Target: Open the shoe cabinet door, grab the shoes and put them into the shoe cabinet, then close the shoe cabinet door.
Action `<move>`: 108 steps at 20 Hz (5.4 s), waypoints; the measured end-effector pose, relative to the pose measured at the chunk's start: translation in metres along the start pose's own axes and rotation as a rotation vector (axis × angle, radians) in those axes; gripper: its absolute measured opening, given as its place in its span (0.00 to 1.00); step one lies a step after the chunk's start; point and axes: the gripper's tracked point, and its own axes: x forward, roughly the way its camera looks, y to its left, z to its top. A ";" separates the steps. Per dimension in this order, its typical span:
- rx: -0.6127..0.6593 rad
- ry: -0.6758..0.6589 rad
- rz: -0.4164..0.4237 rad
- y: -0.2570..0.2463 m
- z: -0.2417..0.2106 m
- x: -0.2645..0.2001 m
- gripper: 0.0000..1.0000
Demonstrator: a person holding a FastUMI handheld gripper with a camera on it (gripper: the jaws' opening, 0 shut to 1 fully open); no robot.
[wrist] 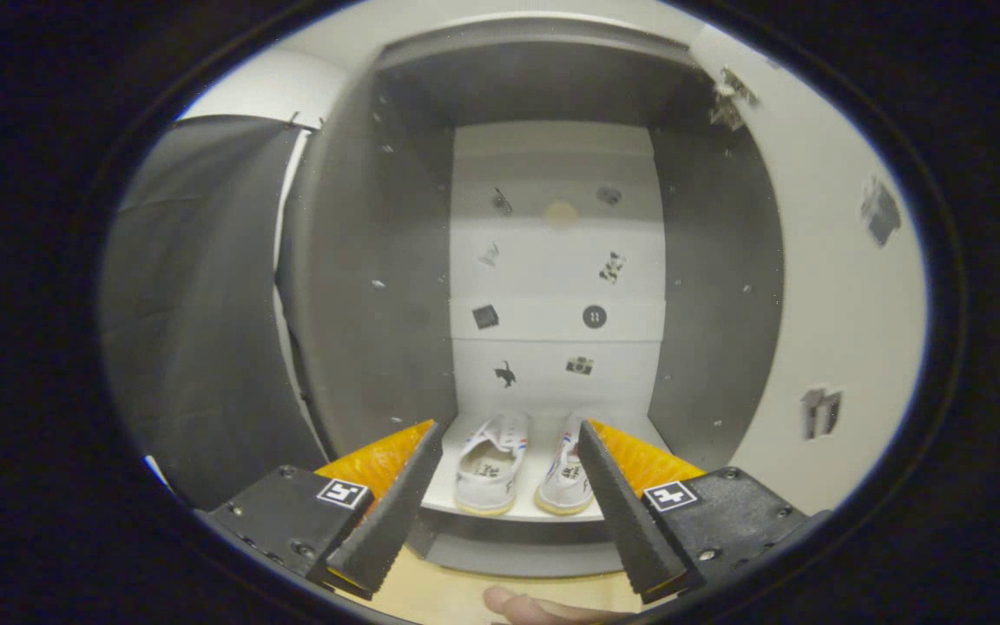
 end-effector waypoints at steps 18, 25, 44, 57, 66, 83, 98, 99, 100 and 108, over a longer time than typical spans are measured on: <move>0.050 -0.143 -0.223 -0.129 0.028 -0.355 1.00; 0.094 -0.151 -0.269 -0.249 0.023 -0.368 1.00; 0.076 -0.015 -0.070 -0.267 -0.038 -0.273 0.99; 0.066 -0.007 -0.190 -0.222 -0.041 -0.274 0.94; 0.064 0.029 -0.163 -0.149 -0.038 -0.256 0.94; 0.004 0.116 -0.090 0.013 -0.040 -0.139 0.96; 0.076 0.160 -0.145 0.040 -0.059 -0.080 0.96; 0.073 0.158 -0.137 0.039 -0.058 -0.083 0.96; 0.068 0.152 -0.127 0.040 -0.057 -0.090 0.96; 0.046 0.084 -0.087 0.019 -0.040 -0.170 0.96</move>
